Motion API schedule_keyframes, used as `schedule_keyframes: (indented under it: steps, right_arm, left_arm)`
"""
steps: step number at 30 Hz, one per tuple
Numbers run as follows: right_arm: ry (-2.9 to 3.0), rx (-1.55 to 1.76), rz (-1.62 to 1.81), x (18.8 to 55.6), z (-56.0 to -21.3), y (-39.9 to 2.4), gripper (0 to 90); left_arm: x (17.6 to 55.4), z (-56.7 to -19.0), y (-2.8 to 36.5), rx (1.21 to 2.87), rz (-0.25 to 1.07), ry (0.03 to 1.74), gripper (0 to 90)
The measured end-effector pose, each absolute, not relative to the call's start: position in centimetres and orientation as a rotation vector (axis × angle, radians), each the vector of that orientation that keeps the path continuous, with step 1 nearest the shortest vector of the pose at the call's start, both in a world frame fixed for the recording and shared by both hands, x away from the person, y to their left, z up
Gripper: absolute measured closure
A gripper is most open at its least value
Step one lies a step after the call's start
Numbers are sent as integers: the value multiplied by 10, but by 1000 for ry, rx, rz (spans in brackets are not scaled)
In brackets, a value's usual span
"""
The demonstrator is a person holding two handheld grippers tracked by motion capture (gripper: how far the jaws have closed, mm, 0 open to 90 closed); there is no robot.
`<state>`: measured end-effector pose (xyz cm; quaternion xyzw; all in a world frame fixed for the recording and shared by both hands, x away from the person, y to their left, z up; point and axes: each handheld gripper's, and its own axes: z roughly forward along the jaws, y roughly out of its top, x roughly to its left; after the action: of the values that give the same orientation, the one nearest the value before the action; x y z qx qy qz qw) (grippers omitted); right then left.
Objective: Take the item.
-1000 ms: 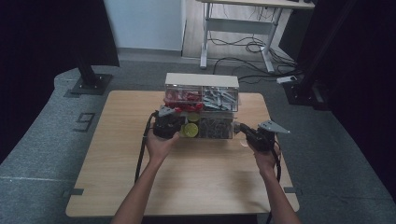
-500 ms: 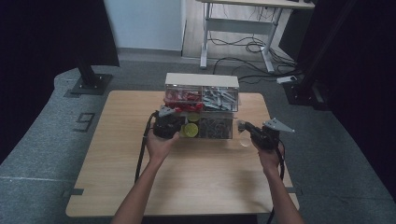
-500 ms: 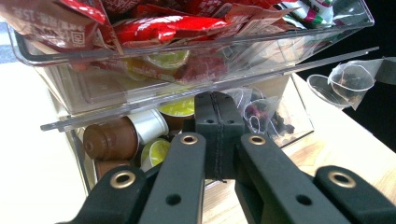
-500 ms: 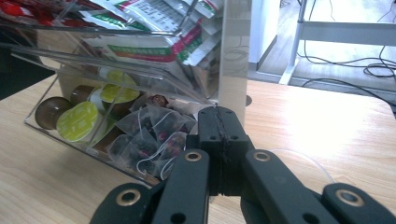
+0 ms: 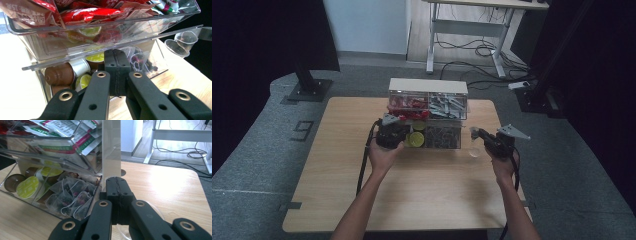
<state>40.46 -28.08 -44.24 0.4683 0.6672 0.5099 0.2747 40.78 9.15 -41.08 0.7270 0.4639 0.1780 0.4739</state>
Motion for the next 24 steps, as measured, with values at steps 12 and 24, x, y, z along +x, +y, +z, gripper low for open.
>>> schedule_keyframes:
  steps: [12,24]
  right_arm:
    - [1764,1303,1348,410,-445,-293,896]
    - [1754,1323,1331,414,-448,-298,895]
  left_arm:
    - [408,-411,91,1776,435,1137,900]
    - [407,-412,91,1776,430,1133,900]
